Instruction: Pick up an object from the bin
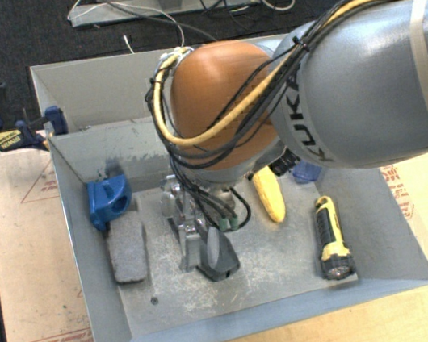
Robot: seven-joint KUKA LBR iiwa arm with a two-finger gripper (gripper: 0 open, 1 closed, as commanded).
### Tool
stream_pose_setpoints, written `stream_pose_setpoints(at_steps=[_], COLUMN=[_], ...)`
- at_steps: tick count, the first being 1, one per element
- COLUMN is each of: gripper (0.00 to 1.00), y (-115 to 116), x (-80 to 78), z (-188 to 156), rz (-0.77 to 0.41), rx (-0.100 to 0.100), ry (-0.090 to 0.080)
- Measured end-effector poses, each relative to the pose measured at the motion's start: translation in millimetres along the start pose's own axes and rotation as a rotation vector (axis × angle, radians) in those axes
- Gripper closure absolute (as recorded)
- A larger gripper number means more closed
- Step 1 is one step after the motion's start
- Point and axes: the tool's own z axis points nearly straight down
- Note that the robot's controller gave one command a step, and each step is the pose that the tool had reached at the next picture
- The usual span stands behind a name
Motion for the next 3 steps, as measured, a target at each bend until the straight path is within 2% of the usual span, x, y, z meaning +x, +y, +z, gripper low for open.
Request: stream_pose_setpoints(at_steps=[1, 2, 3], gripper=[0.00, 0.00, 0.00], y=[-1.6, 38.8, 64.3], x=[-1.5, -30.5, -53.3], z=[-4.8, 109.8, 87.4], rz=[0.005, -0.414, -0.580], rx=[-0.002, -0.001, -0.001], ry=[-0.007, -0.008, -0.015])
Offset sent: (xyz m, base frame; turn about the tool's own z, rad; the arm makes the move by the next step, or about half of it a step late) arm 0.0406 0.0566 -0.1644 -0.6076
